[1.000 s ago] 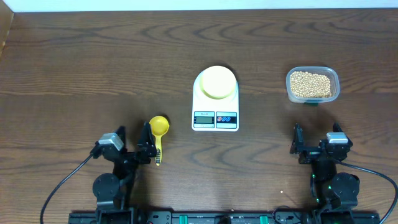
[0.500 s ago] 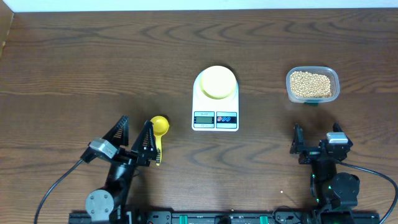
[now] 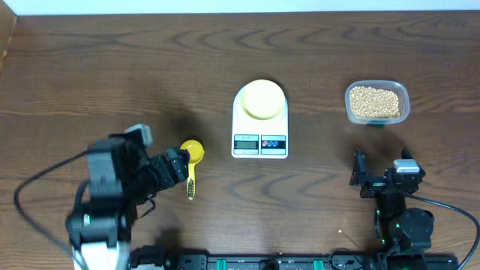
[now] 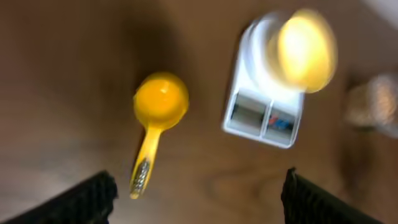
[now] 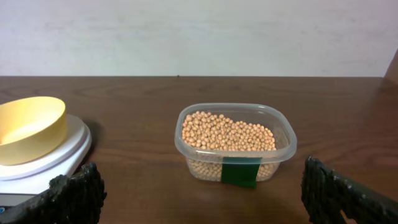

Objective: Scoop item into bowl and weigh 50g on scale
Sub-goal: 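Lower the left gripper over the scoop cup and close on it, then lift the scoop with the left gripper and raise it upright, then carry the scoop toward the right gripper, right gripper approaching the handle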

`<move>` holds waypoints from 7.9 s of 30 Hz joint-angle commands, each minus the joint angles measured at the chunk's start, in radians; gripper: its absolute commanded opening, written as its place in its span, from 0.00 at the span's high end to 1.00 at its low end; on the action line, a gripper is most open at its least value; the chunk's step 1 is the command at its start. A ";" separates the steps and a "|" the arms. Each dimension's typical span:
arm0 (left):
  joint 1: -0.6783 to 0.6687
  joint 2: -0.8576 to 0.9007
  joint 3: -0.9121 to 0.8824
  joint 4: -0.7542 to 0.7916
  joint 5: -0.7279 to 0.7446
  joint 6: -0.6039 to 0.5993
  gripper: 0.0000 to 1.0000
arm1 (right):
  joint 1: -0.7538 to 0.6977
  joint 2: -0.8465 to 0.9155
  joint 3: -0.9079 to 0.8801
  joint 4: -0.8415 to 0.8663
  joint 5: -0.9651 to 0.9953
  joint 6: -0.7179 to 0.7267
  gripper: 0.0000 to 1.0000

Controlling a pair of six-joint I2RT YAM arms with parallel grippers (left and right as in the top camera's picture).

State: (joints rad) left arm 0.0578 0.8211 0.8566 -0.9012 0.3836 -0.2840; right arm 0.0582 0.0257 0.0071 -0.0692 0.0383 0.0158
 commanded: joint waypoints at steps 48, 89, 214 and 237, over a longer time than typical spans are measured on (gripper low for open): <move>0.002 0.774 -0.116 0.256 0.077 0.247 0.29 | -0.007 -0.004 -0.002 -0.003 0.000 0.013 0.01; 0.002 0.780 -0.134 0.306 0.103 0.246 0.58 | -0.007 -0.004 -0.002 -0.003 0.000 0.013 0.01; 0.003 0.209 -0.119 1.132 0.882 -0.908 0.93 | -0.007 -0.004 -0.002 -0.003 0.000 0.013 0.01; -0.116 0.209 -0.119 1.227 0.691 -1.027 0.93 | -0.005 -0.004 0.002 0.423 -0.581 0.583 0.01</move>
State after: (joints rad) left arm -0.0135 1.0378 0.7277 0.2779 1.1324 -1.3087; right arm 0.0578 0.0292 0.0067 0.2256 -0.4580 0.4793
